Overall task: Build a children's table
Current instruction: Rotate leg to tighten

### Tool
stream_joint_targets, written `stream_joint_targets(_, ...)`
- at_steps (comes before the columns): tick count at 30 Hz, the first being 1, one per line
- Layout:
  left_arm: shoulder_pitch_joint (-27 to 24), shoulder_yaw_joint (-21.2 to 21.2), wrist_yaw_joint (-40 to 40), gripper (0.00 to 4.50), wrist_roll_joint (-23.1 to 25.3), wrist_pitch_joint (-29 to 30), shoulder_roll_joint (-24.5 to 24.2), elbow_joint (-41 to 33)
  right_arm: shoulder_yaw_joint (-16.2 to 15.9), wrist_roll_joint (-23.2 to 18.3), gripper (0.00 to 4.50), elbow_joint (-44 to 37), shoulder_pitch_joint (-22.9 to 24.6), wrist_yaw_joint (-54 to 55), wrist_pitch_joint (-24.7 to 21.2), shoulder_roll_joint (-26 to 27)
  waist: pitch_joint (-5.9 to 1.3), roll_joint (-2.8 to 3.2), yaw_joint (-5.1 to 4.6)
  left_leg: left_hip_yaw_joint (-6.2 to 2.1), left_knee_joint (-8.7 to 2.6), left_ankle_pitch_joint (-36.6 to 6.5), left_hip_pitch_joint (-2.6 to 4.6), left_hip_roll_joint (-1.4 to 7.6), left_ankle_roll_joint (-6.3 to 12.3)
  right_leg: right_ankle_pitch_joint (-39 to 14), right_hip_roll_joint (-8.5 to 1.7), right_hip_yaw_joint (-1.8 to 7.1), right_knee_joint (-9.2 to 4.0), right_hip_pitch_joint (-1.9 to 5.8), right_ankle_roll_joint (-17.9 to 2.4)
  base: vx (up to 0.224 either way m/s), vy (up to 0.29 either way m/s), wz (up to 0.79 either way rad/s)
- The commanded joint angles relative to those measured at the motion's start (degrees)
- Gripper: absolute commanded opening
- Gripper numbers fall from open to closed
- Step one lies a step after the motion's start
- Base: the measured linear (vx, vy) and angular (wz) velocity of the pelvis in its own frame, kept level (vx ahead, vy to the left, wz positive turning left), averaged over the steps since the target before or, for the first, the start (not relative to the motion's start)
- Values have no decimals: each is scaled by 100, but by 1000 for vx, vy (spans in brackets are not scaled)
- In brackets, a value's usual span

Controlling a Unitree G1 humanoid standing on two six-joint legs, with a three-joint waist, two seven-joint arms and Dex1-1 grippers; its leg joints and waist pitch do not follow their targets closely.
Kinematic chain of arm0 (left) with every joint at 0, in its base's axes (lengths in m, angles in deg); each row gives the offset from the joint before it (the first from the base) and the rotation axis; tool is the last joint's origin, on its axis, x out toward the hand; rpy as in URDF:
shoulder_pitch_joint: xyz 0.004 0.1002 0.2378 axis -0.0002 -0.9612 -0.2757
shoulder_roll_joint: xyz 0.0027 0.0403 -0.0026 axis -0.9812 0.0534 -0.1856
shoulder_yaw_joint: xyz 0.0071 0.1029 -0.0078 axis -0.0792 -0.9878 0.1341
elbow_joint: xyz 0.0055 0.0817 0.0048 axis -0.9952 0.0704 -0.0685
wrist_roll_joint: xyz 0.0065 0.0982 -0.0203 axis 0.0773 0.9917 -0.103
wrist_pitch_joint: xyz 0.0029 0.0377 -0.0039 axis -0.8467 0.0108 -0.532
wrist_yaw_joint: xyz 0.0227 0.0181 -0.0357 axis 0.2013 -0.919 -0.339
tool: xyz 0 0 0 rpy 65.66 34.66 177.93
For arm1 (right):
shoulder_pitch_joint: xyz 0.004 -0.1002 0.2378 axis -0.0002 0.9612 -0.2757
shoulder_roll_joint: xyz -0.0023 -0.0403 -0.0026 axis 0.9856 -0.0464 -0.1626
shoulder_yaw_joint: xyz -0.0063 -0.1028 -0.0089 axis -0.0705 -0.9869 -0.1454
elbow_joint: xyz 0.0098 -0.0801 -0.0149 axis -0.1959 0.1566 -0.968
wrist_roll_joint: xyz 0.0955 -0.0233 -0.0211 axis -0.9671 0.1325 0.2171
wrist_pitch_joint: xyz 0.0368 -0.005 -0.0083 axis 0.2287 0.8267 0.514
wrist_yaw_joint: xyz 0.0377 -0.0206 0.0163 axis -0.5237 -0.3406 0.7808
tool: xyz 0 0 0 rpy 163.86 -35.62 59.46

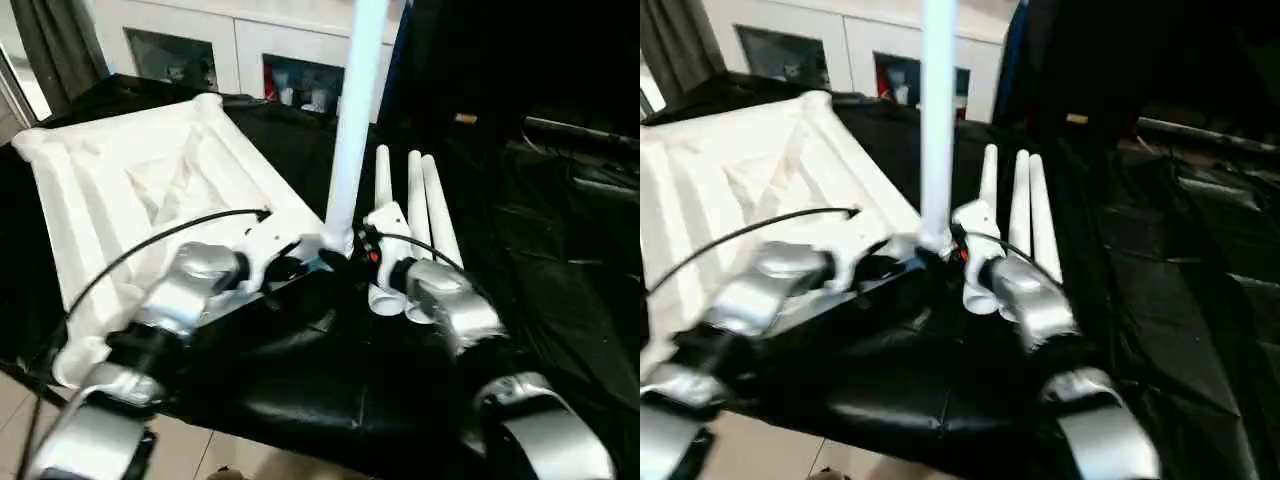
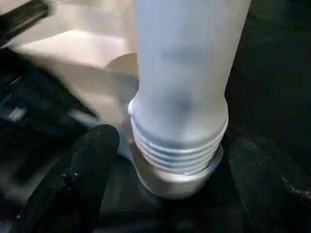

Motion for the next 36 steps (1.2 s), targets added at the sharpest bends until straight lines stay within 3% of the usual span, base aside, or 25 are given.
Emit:
stream_joint_targets(1, -145, -242, 560, 0, -107, -119, -61, -188, -226, -151, 369, -460, 111, -635, -95, -153, -400, 78, 28, 24, -328, -770, 23, 79, 243, 211, -323, 145, -291, 325, -1414, 0, 0, 0)
stream_joint_targets(6, -308, -286, 1130, 0, -226, -267, -413, -478, -612, -267, 369, -1288, 432, -1658, -411, -705, -400, 69, 79, 34, -315, -752, 36, 95, 330, 229, -336, 147, -289, 327, -1435, 0, 0, 0)
stream_joint_targets(9, -480, -367, 1627, 0, -403, -270, -652, -825, -702, -234, 369, -1484, 496, -1970, -500, -866, -386, 43, 113, 42, -327, -904, 36, 103, 240, -168, -354, 148, -311, 309, -1399, 0, 0, 0)
stream_joint_targets(14, -575, -379, 1779, 0, -473, -279, -715, -1021, -726, -293, 369, -1614, 519, -2060, -585, -932, -383, 47, 142, 48, -329, -963, 69, 104, 155, -371, -351, 159, -318, 276, -1362, 0, 0, 0)
stream_joint_targets(21, -613, -419, 1743, 0, -432, -271, -662, -1088, -748, -242, 369, -1659, 488, -2073, -608, -872, -388, -7, 172, 48, -315, -771, 38, 90, 181, -165, -350, 154, -284, 296, -1324, 0, 0, 0)
stream_joint_targets(28, -614, -412, 1655, 0, -382, -277, -675, -1045, -820, -216, 369, -1688, 515, -2160, -633, -919, -388, -9, 172, 49, -306, -719, 40, 82, 193, -147, -344, 153, -280, 293, -1294, 0, 0, 0)
stream_joint_targets(29, -614, -409, 1654, 0, -382, -282, -680, -1038, -812, -223, 345, -1691, 518, -2168, -643, -923, -392, -10, 174, 49, -303, -706, 40, 83, 198, -130, -347, 154, -277, 298, -1297, 0, 0, 0)
stream_joint_targets(36, -604, -388, 1576, 0, -343, -345, -670, -943, -799, -271, 293, -1751, 554, -2167, -696, -929, -390, -18, 173, 49, -301, -700, 40, 85, 202, -189, -345, 151, -279, 298, -1284, 0, 0, 0)
